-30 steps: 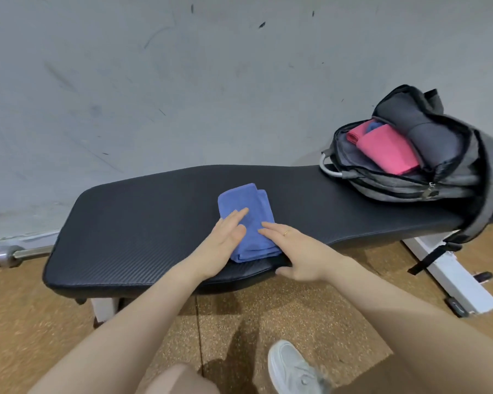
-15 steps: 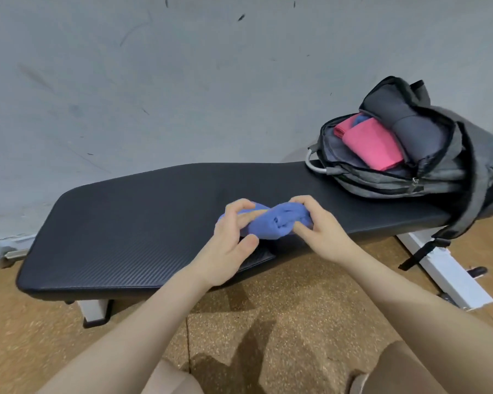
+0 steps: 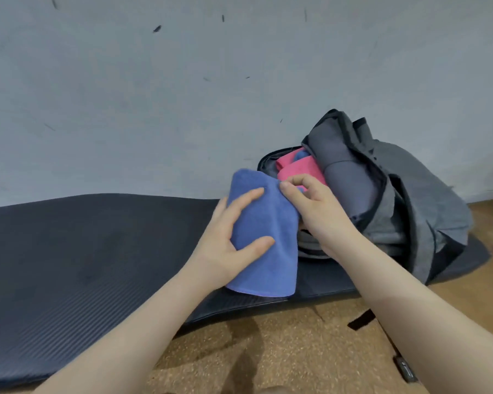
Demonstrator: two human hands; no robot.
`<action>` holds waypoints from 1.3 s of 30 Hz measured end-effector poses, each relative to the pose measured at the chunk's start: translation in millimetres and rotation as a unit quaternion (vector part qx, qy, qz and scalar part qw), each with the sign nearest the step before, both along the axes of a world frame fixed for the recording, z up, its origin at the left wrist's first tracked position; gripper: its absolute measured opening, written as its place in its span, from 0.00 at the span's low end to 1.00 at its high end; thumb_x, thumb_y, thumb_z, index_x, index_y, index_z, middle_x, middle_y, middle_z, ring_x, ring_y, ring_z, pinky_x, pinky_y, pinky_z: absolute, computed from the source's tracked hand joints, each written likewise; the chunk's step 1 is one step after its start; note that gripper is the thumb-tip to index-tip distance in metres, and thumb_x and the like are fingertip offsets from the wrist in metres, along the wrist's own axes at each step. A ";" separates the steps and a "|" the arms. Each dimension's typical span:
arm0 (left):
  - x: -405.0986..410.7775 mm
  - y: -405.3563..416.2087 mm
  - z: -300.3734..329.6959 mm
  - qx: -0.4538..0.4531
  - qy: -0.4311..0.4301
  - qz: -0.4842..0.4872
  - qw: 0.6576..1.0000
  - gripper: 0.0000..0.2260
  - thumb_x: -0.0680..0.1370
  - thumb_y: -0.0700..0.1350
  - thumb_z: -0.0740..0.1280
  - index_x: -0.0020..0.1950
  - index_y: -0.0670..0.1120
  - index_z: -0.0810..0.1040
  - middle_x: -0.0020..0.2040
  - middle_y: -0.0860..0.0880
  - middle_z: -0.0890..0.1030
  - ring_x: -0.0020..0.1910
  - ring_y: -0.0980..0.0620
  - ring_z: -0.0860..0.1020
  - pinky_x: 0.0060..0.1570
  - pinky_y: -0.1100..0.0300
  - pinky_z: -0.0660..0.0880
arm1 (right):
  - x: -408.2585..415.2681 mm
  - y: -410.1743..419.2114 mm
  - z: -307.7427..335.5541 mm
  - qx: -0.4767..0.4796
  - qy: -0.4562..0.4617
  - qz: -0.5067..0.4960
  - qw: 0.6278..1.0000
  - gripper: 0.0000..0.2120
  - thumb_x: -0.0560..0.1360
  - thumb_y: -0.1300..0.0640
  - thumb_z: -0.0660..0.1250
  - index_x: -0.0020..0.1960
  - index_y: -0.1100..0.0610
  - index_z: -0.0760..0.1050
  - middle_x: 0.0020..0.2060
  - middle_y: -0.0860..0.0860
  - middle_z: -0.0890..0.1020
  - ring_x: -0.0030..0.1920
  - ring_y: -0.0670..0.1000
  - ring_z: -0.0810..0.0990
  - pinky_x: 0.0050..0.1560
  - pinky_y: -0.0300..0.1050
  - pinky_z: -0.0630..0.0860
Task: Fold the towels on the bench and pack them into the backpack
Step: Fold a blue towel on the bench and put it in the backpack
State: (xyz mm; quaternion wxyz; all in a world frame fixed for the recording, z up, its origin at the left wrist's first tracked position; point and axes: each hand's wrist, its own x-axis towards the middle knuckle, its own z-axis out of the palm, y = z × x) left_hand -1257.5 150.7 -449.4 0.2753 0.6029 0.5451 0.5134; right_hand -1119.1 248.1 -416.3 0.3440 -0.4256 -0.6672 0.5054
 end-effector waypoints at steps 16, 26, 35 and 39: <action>46.7 121.0 24.3 -0.081 -0.312 0.160 0.933 0.26 0.73 0.42 0.70 0.68 0.57 0.66 0.63 0.54 0.72 0.55 0.59 0.76 0.47 0.63 0.75 | 39.3 123.3 14.2 0.247 -0.513 0.007 0.822 0.35 0.74 0.41 0.63 0.68 0.65 0.58 0.68 0.60 0.62 0.64 0.60 0.66 0.57 0.51 0.69; 34.9 139.2 18.7 -0.103 -0.317 0.084 0.939 0.27 0.74 0.41 0.69 0.70 0.57 0.64 0.65 0.54 0.70 0.58 0.56 0.74 0.51 0.62 0.75 | 52.0 120.9 26.4 0.202 -0.410 -0.053 0.888 0.11 0.71 0.64 0.61 0.53 0.62 0.69 0.52 0.61 0.72 0.54 0.62 0.73 0.44 0.47 0.65; 79.0 174.3 16.2 -0.131 -0.101 0.052 0.985 0.28 0.75 0.48 0.68 0.72 0.53 0.62 0.72 0.47 0.61 0.69 0.49 0.65 0.66 0.57 0.64 | 80.2 109.9 55.4 0.287 -0.312 -0.123 0.897 0.25 0.70 0.69 0.60 0.66 0.59 0.70 0.60 0.57 0.77 0.61 0.58 0.74 0.60 0.47 0.70; 84.3 165.1 4.9 -0.102 0.276 0.190 0.937 0.27 0.75 0.58 0.63 0.72 0.52 0.63 0.75 0.41 0.47 0.73 0.40 0.50 0.70 0.45 0.52 | 83.4 97.4 39.5 0.279 -0.292 -0.103 0.909 0.25 0.71 0.68 0.62 0.67 0.58 0.69 0.60 0.56 0.77 0.60 0.54 0.75 0.58 0.39 0.67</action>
